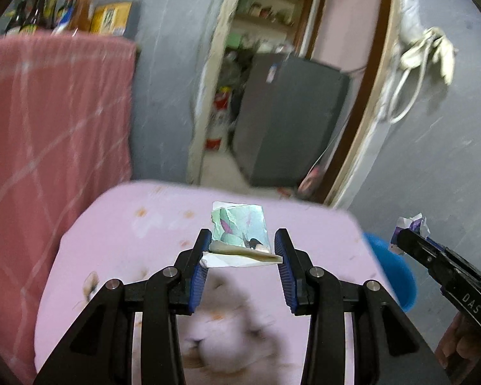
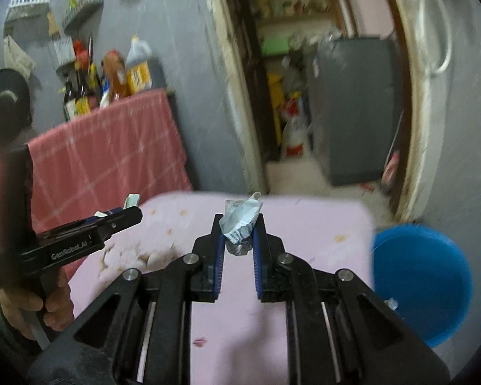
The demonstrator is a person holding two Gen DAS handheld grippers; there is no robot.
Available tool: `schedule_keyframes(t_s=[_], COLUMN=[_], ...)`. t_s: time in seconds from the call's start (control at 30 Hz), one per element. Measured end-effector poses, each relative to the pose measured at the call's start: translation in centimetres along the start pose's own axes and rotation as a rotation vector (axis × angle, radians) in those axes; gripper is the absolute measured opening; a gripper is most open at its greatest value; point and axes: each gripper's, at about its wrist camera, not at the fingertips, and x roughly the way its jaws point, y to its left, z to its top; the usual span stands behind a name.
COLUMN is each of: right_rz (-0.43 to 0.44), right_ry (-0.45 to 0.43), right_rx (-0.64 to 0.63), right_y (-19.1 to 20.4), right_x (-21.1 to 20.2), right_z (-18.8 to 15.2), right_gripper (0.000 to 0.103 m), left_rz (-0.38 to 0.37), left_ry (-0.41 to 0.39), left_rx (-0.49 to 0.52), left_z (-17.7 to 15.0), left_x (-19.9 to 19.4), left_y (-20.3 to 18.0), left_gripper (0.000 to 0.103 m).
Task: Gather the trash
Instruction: 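Lift and carry the green scrap and foil wrapper over the blue bucket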
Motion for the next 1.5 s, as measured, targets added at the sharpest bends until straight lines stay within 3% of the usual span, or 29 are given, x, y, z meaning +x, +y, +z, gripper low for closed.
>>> schedule_keyframes(t_s=[0.4,0.67,1.13,1.3,1.5], right_rz=[-0.170,-0.277,-0.369,-0.376,-0.361], right_ry=[-0.269,-0.360,-0.342,-0.298,-0.210], right_rx=[-0.063,-0.072,-0.006,0.029,0.095], right_y=[-3.8,-7.5,-13.6,-15.3,-17.2], right_x=[-8.8,-12.8,-13.7,-12.6,-10.6], right_z=[3.8,4.3,2.4,1.6,0.4], right_gripper=[0.016,0.016,0.016,0.016,0.017], left_rz=[-0.144,-0.234,-0.305,-0.305,-0.309], left_ry=[-0.240,-0.322,-0.300,-0.235,-0.100], left_rx=[0.076,0.100,0.174,0.204,0.228], left_z=[4.0,5.0,3.6,3.0,1.9], left_x=[-2.4,-2.4,1.0,3.0,6.0], left_y=[-9.2,-14.5,-20.3,-21.5,-22.6], left_gripper=[0.035,0.035,0.035,0.035,0.035])
